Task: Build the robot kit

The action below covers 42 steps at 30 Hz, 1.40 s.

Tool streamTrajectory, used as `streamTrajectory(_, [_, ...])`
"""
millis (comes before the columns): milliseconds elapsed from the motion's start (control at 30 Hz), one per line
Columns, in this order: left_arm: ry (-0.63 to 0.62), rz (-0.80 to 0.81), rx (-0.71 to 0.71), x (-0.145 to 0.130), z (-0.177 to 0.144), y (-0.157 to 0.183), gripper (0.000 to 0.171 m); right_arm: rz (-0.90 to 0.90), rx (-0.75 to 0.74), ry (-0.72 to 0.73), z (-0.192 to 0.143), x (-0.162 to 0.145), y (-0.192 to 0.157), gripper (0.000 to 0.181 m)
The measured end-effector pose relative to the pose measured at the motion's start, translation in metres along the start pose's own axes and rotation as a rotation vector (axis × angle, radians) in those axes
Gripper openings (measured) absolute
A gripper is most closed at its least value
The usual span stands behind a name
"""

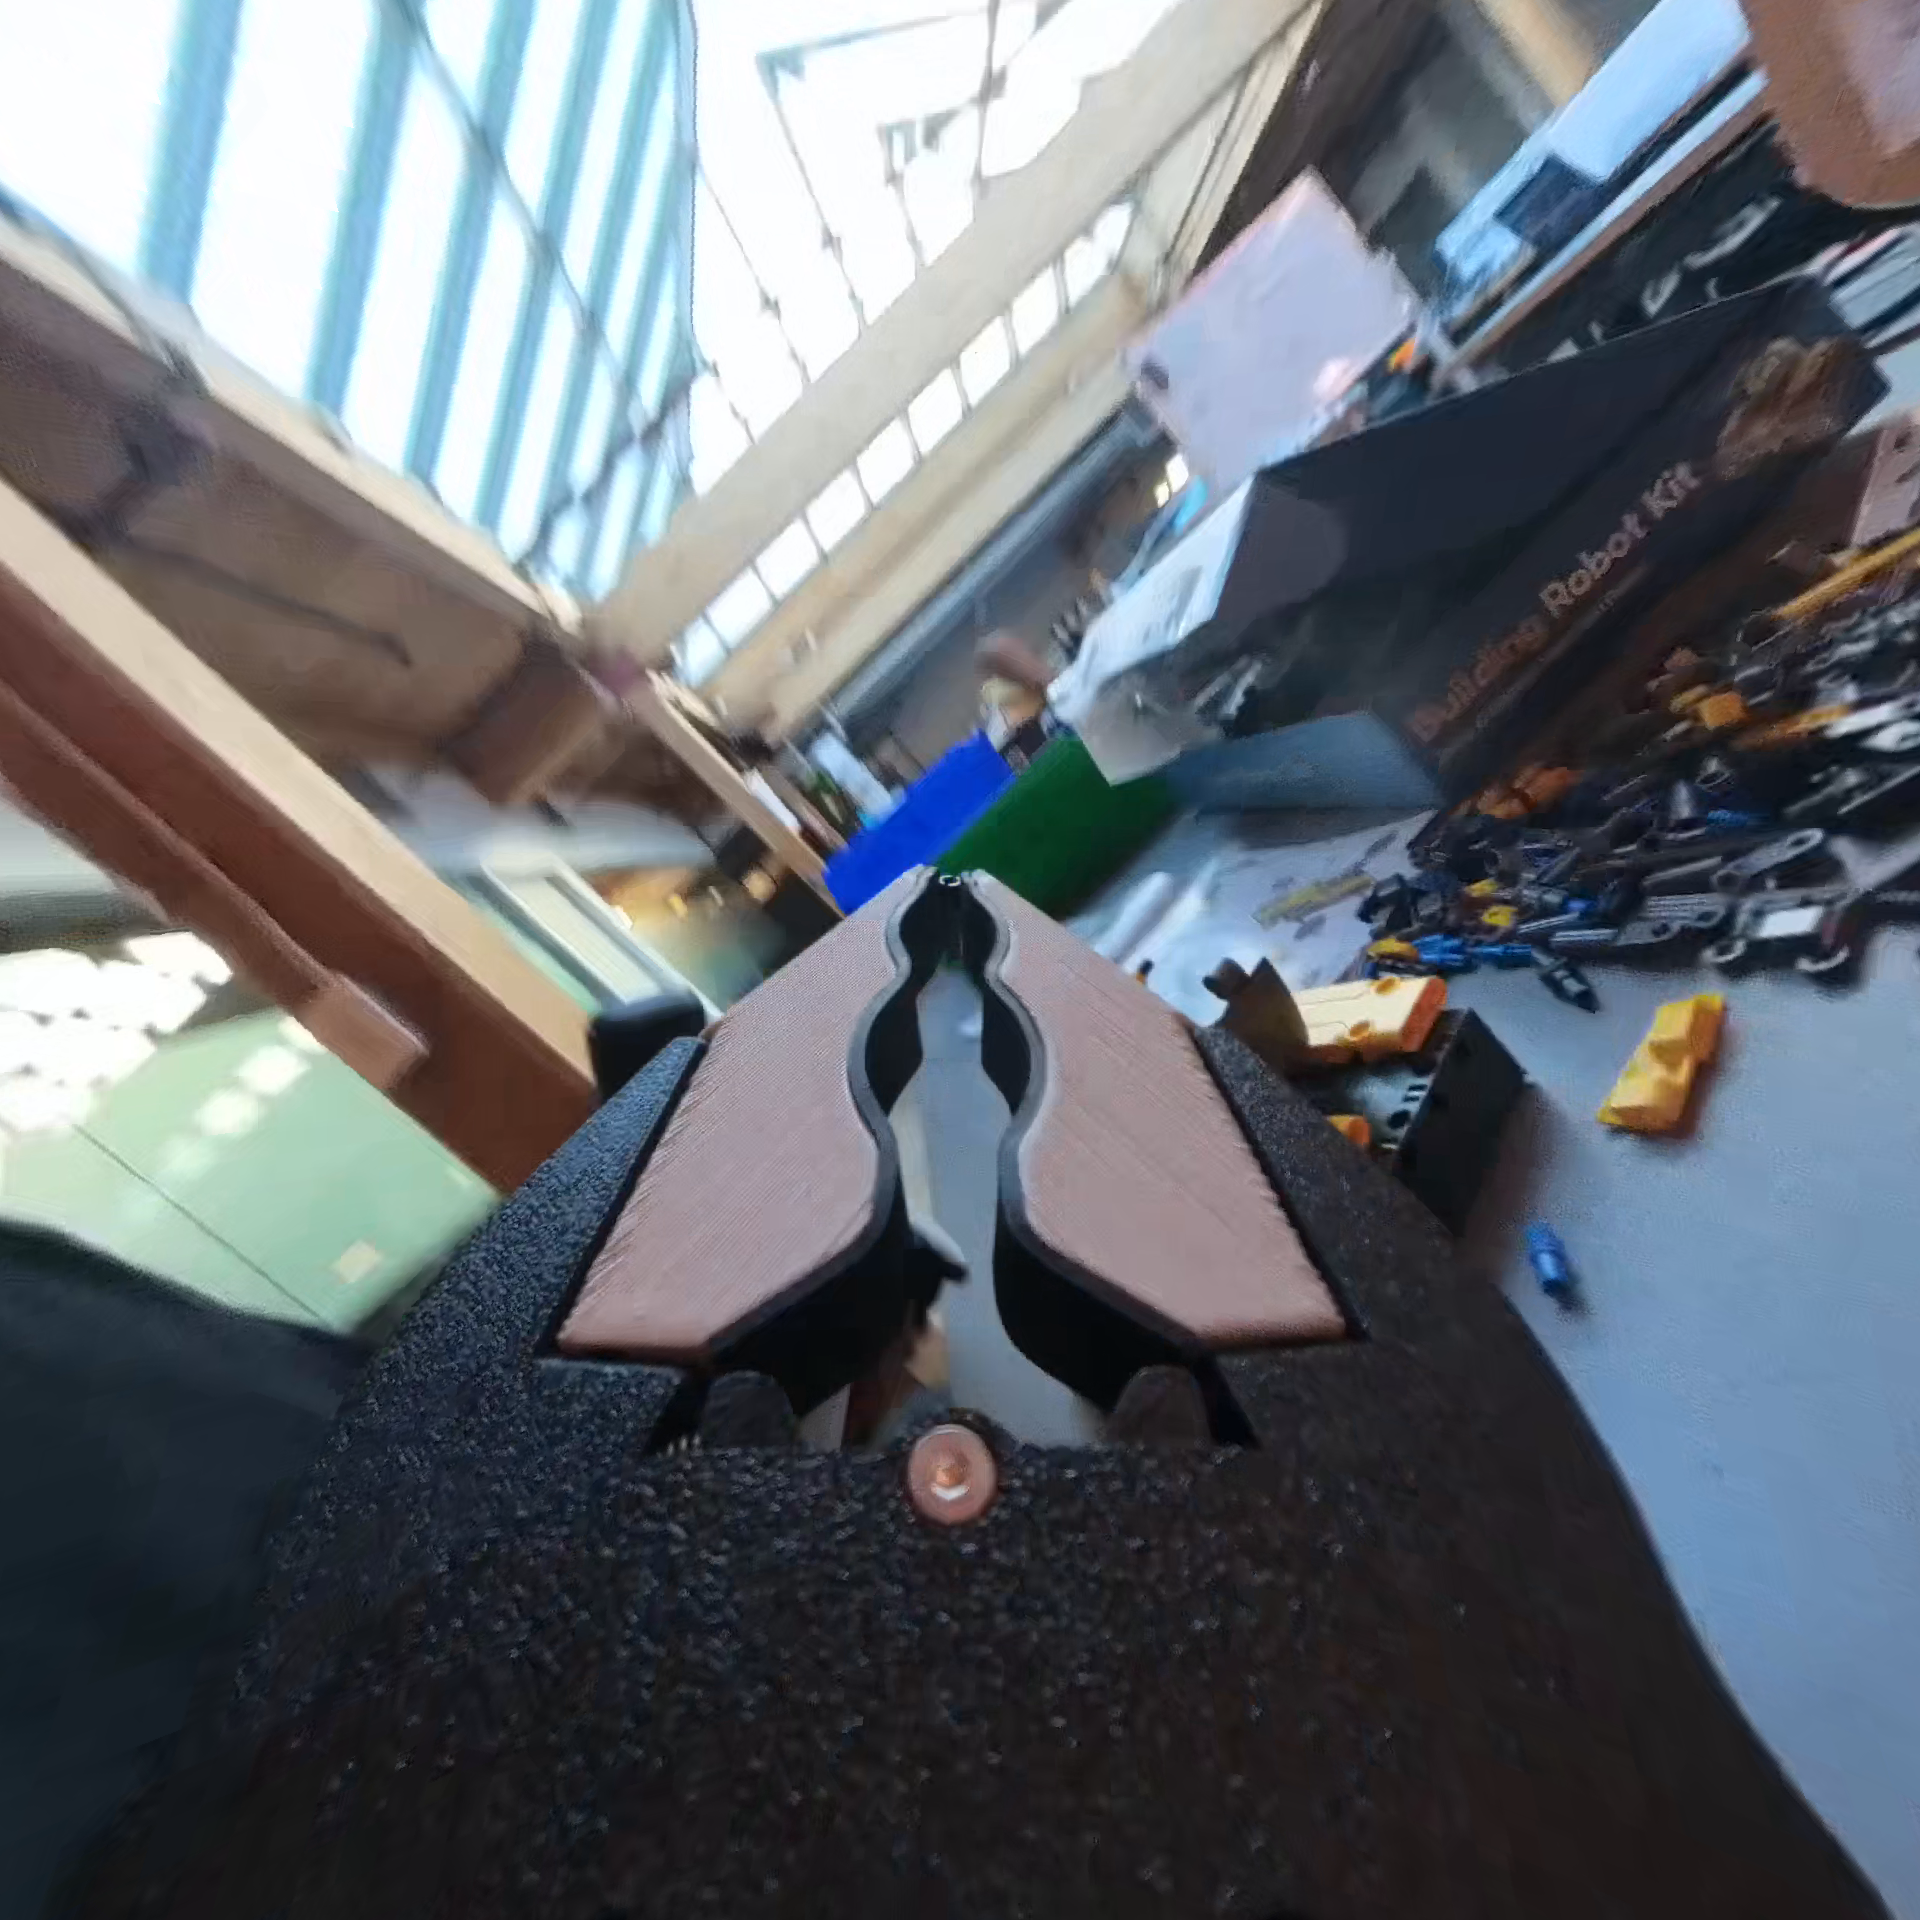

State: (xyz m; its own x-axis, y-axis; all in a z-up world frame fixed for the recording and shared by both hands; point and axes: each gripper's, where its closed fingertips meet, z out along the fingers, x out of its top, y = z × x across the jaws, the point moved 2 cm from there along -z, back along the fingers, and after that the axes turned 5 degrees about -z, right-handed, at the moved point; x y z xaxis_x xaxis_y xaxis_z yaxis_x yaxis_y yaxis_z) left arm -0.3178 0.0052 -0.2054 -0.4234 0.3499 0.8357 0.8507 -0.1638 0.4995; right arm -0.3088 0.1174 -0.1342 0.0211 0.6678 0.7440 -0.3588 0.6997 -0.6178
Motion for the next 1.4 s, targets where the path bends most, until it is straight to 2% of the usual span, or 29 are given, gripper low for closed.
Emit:
streamTrajectory(67, [0.010,0.083,0.014,0.009,0.000,0.003,0.023,-0.141,-0.025,-0.104,0.002,-0.010,-0.012,0.003])
streamTrajectory(100, [0.001,0.151,0.037,0.015,0.000,0.004,0.023,-0.157,-0.017,-0.144,0.004,-0.016,-0.018,0.003])
streamTrajectory(200, [-0.031,0.311,0.091,0.024,0.003,0.007,0.023,-0.089,-0.007,-0.172,0.002,-0.022,-0.016,0.003])
streamTrajectory(267, [-0.048,0.350,0.084,0.022,0.007,0.010,0.023,-0.120,-0.103,-0.244,-0.006,-0.027,0.006,0.003])
streamTrajectory(333, [-0.059,0.394,0.098,0.019,0.010,0.010,0.023,-0.311,-0.301,-0.434,-0.022,-0.037,0.040,0.004])
streamTrajectory(400, [-0.071,0.461,0.127,0.015,0.013,0.009,0.023,-0.465,-0.428,-0.582,-0.036,-0.041,0.061,0.004])
streamTrajectory(567, [-0.064,0.722,0.224,0.014,0.020,0.008,0.023,-0.670,-0.579,-0.835,-0.052,-0.055,0.088,0.026])
streamTrajectory(633, [-0.066,0.750,0.230,0.013,0.025,0.008,0.023,-0.710,-0.598,-0.871,-0.056,-0.055,0.093,0.027])
streamTrajectory(700, [-0.060,0.656,0.179,0.011,0.028,0.013,0.023,-0.740,-0.571,-0.791,-0.055,-0.044,0.081,0.027])
streamTrajectory(833, [0.032,0.352,0.088,0.023,0.024,0.014,0.023,-0.873,-0.521,-0.694,-0.061,-0.036,0.047,0.029])
streamTrajectory(933, [0.149,0.010,-0.088,0.037,0.021,0.021,0.023,-0.959,-0.406,-0.629,-0.048,-0.061,0.003,0.022])
streamTrajectory(967, [0.189,-0.116,-0.156,0.041,0.020,0.023,0.023,-0.997,-0.407,-0.582,-0.044,-0.065,-0.009,0.018])
streamTrajectory(1067, [0.281,-0.508,-0.337,0.049,0.022,0.022,0.023,-1.053,-0.414,-0.400,-0.029,-0.064,-0.043,0.018])
streamTrajectory(1133, [0.336,-0.692,-0.405,0.051,0.023,0.018,0.023,-1.078,-0.442,-0.320,-0.022,-0.058,-0.053,0.019])
streamTrajectory(1267, [0.323,-0.844,-0.491,0.046,0.029,0.029,0.022,-1.087,-0.452,-0.299,-0.007,-0.057,-0.055,0.022])
streamTrajectory(1333, [0.358,-0.911,-0.504,0.050,0.028,0.028,0.023,-1.087,-0.456,-0.295,-0.003,-0.058,-0.054,0.021])
streamTrajectory(1400, [0.368,-0.923,-0.504,0.051,0.027,0.029,0.023,-1.066,-0.471,-0.301,-0.001,-0.060,-0.050,0.020])
